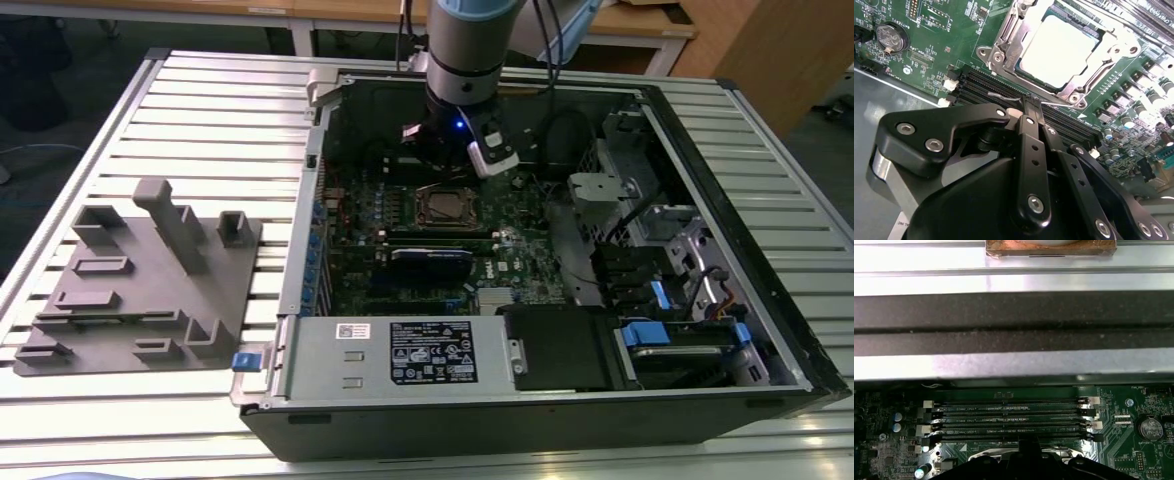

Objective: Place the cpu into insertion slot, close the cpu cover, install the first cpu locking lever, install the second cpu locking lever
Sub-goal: 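Install the first cpu locking lever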

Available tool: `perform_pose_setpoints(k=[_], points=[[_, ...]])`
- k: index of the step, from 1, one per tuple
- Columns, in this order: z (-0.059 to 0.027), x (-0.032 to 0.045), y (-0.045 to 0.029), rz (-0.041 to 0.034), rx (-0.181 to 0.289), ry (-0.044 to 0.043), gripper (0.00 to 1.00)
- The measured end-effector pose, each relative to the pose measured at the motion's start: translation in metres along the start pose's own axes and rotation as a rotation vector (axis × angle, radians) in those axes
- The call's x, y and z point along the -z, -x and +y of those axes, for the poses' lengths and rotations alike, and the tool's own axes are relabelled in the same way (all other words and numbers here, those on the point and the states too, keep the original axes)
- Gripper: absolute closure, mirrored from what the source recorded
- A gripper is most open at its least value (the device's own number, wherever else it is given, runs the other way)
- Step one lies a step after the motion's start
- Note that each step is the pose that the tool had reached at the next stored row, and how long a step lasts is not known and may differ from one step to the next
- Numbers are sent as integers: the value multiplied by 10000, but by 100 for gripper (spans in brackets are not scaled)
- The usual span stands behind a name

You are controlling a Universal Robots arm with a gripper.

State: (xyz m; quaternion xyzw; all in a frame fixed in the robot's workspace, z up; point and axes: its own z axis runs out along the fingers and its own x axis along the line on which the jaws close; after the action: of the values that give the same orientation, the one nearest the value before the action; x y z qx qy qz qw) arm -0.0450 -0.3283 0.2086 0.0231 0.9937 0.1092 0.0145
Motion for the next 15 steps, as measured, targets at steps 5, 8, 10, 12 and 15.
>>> perform_pose_setpoints(k=[5, 8, 10, 12, 15], points=[[-4, -15, -1, -9, 2, -4, 89], [-4, -17, 0, -10, 2, -1, 89], [-4, -17, -1, -10, 2, -1, 89], [-4, -17, -1, -10, 2, -2, 89], [-4, -18, 0, -11, 2, 0, 89]])
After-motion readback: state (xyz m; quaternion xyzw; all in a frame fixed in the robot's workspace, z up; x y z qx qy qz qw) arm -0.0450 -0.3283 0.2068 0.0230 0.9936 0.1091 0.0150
